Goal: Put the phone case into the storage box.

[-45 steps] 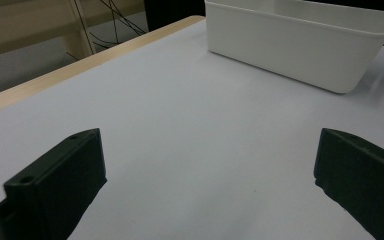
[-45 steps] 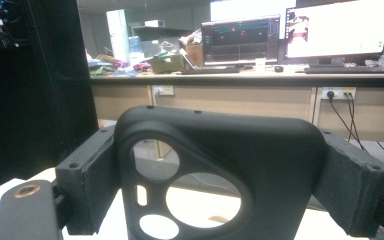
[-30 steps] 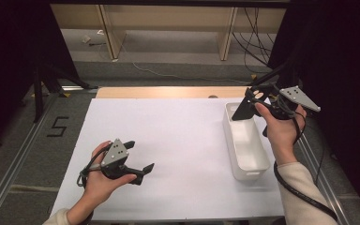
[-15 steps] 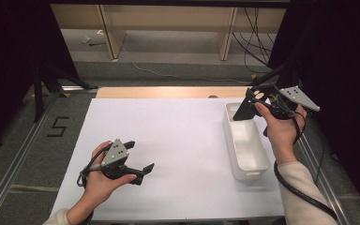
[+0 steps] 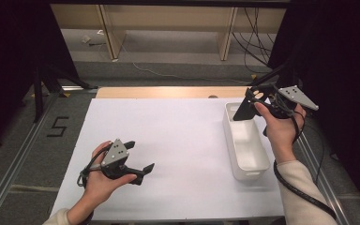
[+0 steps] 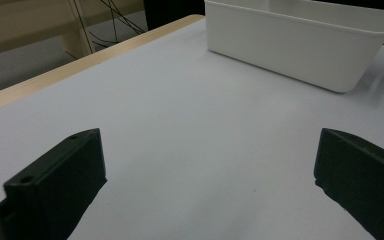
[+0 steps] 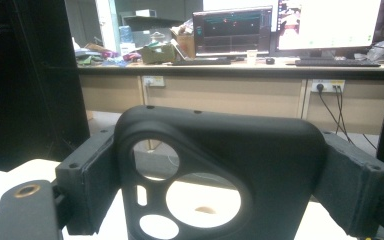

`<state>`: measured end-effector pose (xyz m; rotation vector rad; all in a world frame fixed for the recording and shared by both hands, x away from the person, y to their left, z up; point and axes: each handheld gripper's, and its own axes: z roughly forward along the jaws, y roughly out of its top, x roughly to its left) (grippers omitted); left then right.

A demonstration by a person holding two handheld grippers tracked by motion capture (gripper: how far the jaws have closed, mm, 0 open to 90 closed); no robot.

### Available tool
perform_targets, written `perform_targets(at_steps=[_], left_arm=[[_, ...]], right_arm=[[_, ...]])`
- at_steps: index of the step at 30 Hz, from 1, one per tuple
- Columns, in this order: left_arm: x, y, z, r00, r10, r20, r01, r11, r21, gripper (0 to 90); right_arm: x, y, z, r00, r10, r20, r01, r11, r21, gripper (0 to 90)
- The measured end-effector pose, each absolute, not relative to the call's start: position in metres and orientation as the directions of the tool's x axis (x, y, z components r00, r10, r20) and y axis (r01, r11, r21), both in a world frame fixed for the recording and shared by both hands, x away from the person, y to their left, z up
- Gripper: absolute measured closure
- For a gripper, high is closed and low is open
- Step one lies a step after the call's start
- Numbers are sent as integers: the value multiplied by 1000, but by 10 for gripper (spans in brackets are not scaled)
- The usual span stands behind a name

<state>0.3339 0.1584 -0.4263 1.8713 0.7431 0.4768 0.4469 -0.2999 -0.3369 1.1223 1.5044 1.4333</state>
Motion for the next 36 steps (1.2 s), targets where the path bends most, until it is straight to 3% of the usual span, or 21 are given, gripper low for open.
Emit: perform_targets(at_steps=[36], left_arm=[[335,158,-427,732,682,-8,280,-289,916,0]], right_arm=[[460,-294,-341,-328,945,10,119,30,992,159]])
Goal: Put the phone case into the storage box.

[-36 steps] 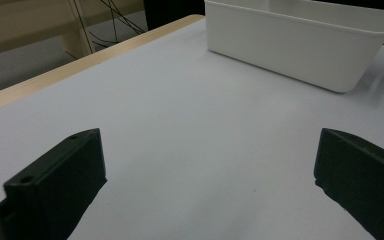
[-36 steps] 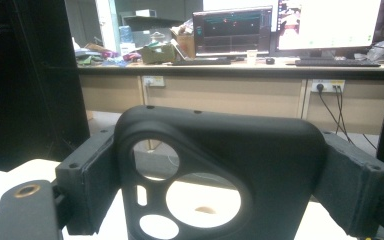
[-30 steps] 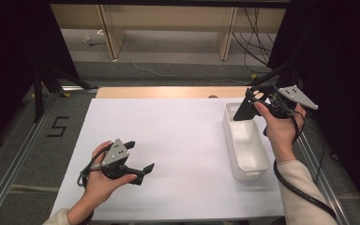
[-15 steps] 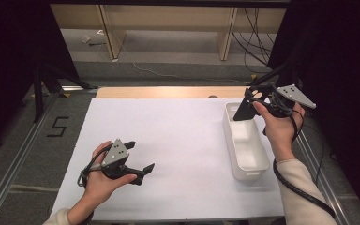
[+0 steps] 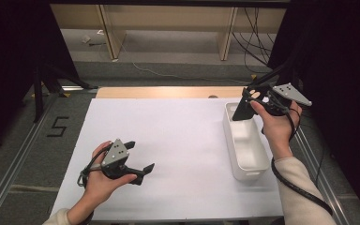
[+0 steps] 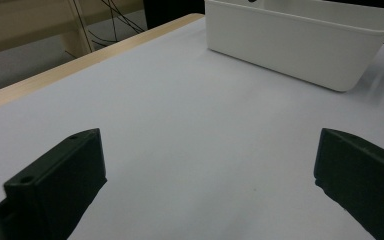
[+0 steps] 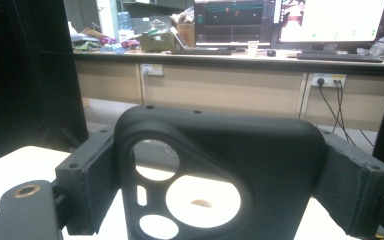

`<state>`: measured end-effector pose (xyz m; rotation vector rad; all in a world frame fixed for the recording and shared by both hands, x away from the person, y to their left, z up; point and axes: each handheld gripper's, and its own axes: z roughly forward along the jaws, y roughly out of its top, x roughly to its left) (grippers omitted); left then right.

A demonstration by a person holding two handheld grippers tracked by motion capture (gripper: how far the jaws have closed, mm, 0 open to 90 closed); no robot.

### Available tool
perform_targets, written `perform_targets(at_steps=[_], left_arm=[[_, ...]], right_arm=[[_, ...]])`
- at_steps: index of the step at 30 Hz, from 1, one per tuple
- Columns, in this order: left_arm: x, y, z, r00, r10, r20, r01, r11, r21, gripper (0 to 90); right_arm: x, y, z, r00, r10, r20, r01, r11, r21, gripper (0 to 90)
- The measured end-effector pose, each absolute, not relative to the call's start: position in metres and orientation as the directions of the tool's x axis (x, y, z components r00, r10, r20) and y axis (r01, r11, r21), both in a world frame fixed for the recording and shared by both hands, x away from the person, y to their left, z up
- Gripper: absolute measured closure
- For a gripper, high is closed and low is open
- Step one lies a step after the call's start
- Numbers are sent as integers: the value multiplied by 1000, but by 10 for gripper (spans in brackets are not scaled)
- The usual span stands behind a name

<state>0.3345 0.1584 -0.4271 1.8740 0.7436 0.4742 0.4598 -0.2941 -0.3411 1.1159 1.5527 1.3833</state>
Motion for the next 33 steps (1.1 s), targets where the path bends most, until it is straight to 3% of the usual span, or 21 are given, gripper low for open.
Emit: perform_targets(at_steps=[33], left_arm=[[335,158,-428,732,681,-9,281,-290,915,0]], right_arm=[[470,-292,-345,-320,947,0,135,45,990,159]])
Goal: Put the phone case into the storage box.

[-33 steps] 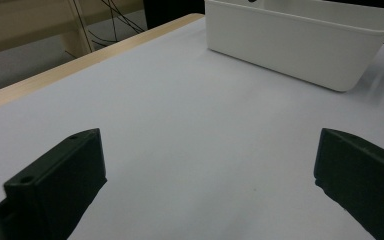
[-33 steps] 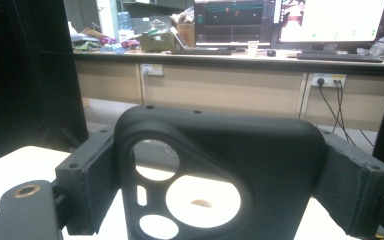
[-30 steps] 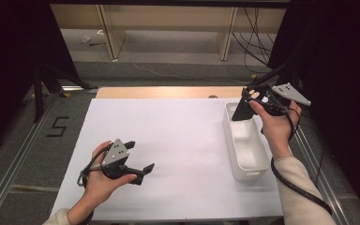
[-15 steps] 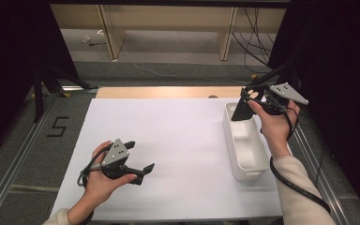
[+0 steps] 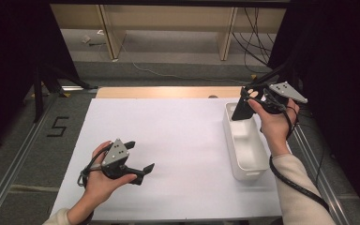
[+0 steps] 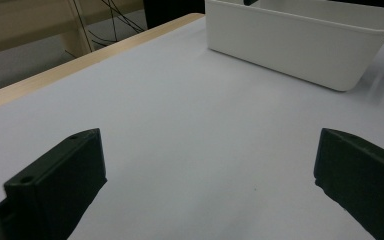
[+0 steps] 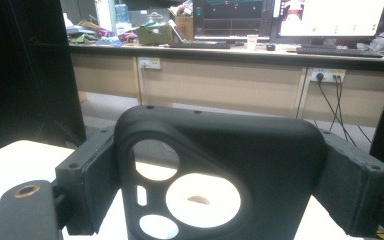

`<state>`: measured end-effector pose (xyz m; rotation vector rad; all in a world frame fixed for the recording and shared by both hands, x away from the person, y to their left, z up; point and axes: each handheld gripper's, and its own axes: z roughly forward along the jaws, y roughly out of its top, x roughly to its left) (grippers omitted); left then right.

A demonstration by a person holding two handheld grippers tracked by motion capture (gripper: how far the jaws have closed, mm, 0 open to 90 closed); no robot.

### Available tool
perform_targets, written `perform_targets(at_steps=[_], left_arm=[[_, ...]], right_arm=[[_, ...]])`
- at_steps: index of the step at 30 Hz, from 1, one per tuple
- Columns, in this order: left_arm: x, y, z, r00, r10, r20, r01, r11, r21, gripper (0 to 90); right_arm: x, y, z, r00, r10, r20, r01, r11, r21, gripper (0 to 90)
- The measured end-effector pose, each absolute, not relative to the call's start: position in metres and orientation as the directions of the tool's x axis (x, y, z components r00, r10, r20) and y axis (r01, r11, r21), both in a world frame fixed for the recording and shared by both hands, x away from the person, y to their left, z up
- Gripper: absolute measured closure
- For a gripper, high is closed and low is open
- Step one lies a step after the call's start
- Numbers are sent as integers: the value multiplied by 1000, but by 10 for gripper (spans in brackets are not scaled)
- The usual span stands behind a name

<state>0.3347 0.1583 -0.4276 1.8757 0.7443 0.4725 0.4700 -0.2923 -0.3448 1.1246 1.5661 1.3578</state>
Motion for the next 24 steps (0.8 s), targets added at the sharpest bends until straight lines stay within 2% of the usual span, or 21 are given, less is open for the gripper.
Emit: perform_targets(at_steps=[24], left_arm=[[335,159,-428,733,681,-10,281,-289,915,0]], right_arm=[[479,-288,-348,-318,948,-7,152,59,987,158]])
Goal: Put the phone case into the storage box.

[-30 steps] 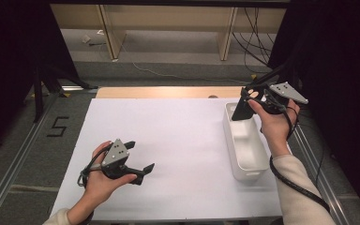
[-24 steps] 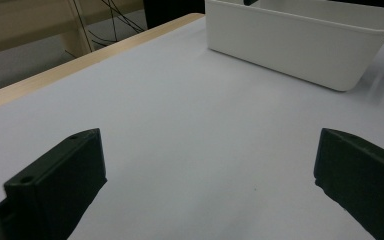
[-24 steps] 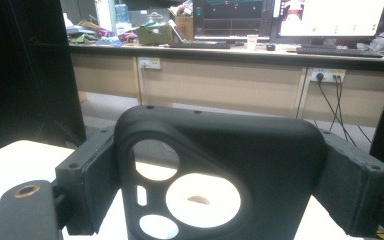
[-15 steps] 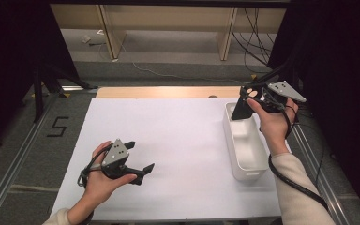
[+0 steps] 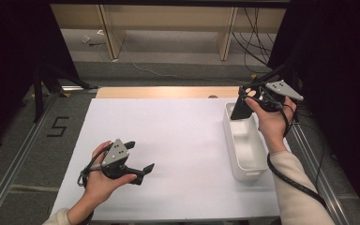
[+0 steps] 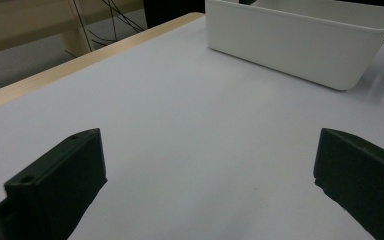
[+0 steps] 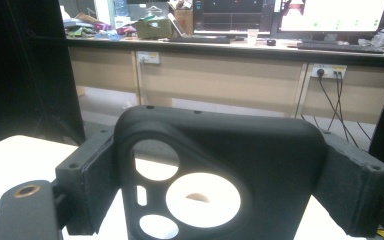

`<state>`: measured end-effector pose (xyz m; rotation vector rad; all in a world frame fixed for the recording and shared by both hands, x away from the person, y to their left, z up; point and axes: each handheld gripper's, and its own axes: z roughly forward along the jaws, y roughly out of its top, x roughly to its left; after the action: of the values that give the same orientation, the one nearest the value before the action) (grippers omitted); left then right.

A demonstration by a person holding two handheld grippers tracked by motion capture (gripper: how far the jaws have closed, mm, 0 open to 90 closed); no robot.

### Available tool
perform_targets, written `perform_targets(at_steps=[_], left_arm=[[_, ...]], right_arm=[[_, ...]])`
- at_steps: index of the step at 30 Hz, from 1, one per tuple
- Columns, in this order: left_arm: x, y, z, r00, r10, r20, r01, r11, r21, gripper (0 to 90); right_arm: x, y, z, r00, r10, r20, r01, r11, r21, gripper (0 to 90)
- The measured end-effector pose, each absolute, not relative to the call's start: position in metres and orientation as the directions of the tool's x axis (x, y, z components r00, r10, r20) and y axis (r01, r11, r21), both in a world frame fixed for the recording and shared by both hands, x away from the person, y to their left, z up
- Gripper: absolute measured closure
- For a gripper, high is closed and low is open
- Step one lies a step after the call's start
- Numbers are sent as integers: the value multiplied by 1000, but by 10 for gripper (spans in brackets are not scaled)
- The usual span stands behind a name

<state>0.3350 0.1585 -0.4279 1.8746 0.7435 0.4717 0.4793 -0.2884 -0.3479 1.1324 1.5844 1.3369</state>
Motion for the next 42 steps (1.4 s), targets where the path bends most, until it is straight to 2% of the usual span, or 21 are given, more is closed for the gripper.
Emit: perform_targets(at_steps=[42], left_arm=[[335,159,-428,734,679,-12,282,-287,915,0]], right_arm=[[493,-285,-352,-309,951,-14,164,68,984,159]])
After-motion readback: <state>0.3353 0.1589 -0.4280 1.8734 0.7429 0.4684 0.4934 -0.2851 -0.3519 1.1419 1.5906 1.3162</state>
